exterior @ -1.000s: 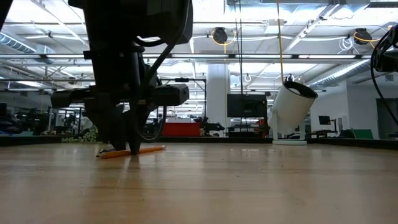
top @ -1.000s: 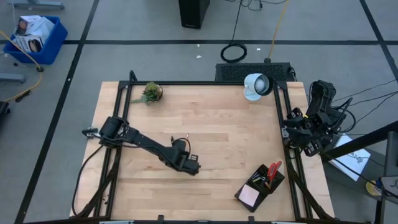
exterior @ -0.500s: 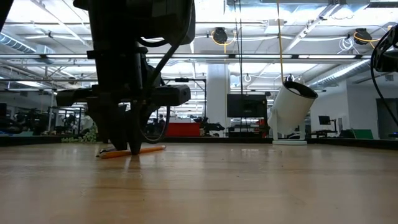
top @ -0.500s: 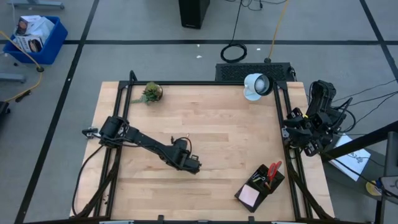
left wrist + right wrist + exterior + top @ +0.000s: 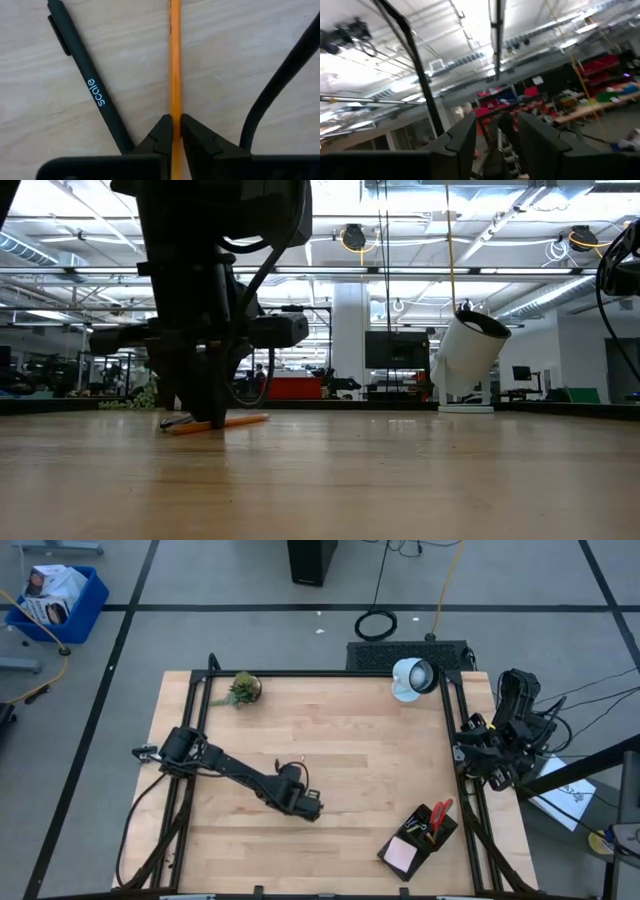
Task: Pick and place office supplies into organizer
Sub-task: Put the light orange pencil into the desk organizer
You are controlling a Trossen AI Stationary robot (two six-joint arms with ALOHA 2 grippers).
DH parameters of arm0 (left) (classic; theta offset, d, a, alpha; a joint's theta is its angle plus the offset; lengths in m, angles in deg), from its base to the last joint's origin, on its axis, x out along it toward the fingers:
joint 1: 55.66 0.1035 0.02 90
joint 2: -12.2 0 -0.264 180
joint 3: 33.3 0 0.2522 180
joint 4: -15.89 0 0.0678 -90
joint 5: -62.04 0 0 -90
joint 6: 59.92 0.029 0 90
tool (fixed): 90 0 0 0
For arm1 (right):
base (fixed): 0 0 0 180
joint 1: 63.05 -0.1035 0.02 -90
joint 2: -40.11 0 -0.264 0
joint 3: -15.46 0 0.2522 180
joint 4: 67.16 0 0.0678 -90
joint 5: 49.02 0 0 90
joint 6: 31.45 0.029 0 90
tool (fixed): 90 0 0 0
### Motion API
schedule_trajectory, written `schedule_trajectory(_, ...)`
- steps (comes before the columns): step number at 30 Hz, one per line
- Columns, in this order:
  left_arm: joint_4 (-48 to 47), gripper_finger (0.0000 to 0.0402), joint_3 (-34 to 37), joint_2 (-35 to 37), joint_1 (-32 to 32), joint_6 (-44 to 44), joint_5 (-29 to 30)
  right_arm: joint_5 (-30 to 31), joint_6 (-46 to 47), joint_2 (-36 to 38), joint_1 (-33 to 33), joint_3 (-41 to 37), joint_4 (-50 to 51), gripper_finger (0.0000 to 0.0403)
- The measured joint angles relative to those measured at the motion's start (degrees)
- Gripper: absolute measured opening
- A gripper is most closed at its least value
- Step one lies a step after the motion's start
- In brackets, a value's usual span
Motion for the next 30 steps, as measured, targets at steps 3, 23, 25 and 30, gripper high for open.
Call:
schedule_trajectory(3,1.6,0.0034,0.07,1.33,-0.04,0.0,1.67,2.42,-0.01,0.0,0.0,0.0,0.02,0.0134)
schedule_trajectory(23,28.95,0.0018,0.0,4.13,3.43,6.2,11.5,31.22,5.84,0.01,0.0,-0.01,3.01,0.0134)
schedule_trajectory(25,31.82,0.002,0.0,4.13,3.94,7.71,11.48,32.51,7.82,0.09,0.0,-0.21,2.89,0.0134)
schedule_trajectory(30,42.2,0.0005,-0.07,4.16,5.33,11.89,11.49,32.49,10.47,0.28,0.07,-1.06,1.51,0.0134)
